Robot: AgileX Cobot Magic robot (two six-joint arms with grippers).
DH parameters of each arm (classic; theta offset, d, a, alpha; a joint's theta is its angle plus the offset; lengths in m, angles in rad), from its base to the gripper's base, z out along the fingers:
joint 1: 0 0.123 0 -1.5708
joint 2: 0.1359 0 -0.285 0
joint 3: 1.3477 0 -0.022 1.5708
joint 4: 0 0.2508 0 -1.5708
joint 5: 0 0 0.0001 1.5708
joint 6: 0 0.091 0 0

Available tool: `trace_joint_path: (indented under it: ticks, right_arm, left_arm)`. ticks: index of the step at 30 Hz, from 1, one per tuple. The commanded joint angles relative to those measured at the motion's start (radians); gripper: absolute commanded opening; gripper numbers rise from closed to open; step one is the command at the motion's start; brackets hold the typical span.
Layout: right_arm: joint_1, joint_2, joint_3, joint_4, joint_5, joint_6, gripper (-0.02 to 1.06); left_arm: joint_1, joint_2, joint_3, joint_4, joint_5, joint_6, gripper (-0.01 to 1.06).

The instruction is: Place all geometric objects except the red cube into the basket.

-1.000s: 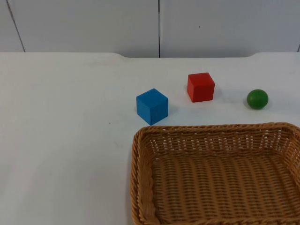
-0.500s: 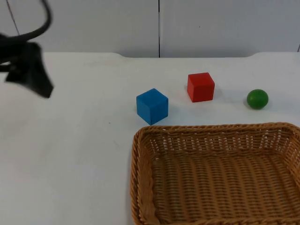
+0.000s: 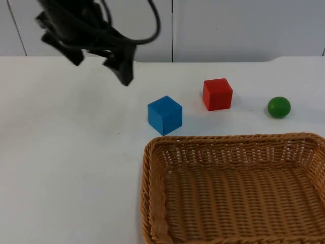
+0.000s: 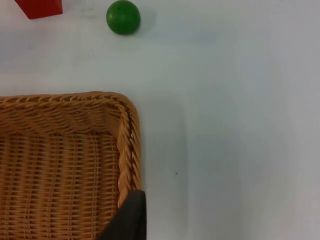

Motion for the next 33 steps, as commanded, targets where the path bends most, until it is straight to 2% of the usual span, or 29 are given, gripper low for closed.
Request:
trace_joint_path:
  ticks: [1,5,15,30,33]
  right_arm:
    - [-0.004,-0.001,0.0,-0.009,-0.002,0.001,1.05]
    - [-0.004,-0.001,0.0,-0.031,-0.002,0.001,1.05]
    - [-0.004,-0.001,0.0,-0.031,-0.016,0.001,1.05]
    - [-0.004,-0.001,0.0,-0.025,-0.033,0.003,1.05]
    - [-0.004,-0.001,0.0,-0.025,-0.035,0.003,1.05]
  left_arm:
    - [-0.019,0.056,-0.061,0.0,0.025,0.016,1.01]
    - [-0.073,0.178,-0.201,0.0,0.08,0.064,1.01]
    - [-0.145,0.352,-0.37,0.065,0.065,0.066,1.01]
    - [-0.147,0.451,-0.381,0.047,0.023,0.066,1.01]
    - [-0.147,0.458,-0.381,0.045,0.021,0.066,0.94]
